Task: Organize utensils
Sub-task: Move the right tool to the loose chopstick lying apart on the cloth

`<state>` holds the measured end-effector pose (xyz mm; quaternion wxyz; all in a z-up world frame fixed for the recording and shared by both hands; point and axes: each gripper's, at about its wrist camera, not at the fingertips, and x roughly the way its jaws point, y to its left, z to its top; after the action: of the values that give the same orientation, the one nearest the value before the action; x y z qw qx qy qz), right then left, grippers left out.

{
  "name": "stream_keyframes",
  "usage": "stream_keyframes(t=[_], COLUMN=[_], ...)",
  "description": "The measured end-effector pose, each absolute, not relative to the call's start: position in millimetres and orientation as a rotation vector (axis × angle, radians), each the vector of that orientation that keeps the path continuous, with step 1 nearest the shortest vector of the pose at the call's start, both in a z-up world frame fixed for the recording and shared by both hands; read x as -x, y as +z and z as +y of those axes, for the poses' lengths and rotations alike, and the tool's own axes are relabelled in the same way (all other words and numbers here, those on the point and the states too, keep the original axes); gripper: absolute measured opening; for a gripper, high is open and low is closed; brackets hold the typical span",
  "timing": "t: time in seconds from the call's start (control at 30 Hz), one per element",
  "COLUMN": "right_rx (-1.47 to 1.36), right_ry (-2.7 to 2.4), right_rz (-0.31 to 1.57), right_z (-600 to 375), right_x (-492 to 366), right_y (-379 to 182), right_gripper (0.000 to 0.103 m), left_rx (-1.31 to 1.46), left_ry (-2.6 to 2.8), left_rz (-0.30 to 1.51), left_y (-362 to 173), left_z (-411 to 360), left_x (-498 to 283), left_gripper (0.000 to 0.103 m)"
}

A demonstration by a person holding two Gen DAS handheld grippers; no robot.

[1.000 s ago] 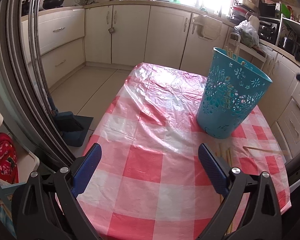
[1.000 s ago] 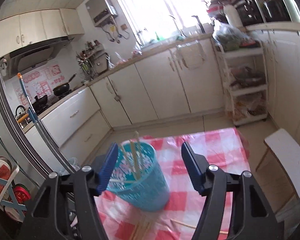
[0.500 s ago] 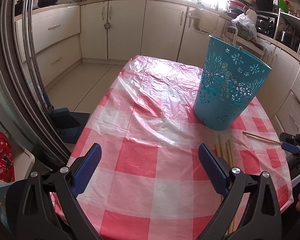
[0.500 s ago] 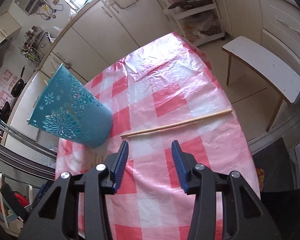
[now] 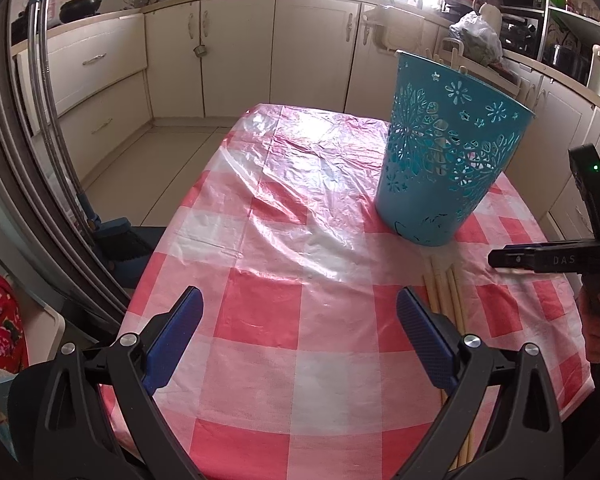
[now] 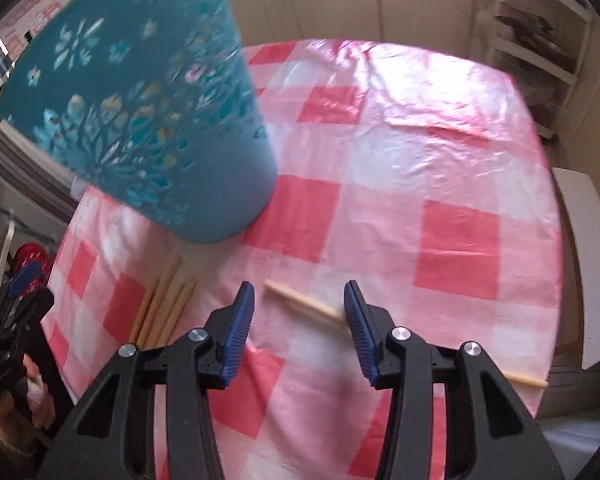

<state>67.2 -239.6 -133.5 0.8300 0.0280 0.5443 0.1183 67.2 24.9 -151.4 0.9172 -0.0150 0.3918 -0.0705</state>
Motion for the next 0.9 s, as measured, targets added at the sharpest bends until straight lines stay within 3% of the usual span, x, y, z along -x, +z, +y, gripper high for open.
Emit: stream_keyframes(t=[0.23, 0.37, 0.5, 0.57, 0.9], right_rx=[-0.082, -0.345, -0.674, -0.764, -0.254], right_ry=[0.475, 0.192, -0.131, -0.191, -0.296], right_rz=[1.255, 1.172, 1.104, 1.053, 1.117], right_z=[-228, -275, -328, -342, -302], right_x=[-28, 15, 60, 65, -15], right_y=[-126, -106, -124, -131, -130], right_gripper=[0.054, 0.054, 0.054, 0.048, 0.046], left_rx=[0.030, 0.042, 0.062, 0.056, 0.085], left_ry=[-0.148, -0.145, -0.150, -0.160, -0.157], left_rz=[0.817, 0.817, 0.837, 0.839, 0.818], left_y=[-155, -155, -160, -161, -155], left_z=[24, 26, 27, 24, 34], left_x=[-68, -68, -71, -70, -67], left_gripper=[0.093, 0.093, 0.093, 0.093, 0.094])
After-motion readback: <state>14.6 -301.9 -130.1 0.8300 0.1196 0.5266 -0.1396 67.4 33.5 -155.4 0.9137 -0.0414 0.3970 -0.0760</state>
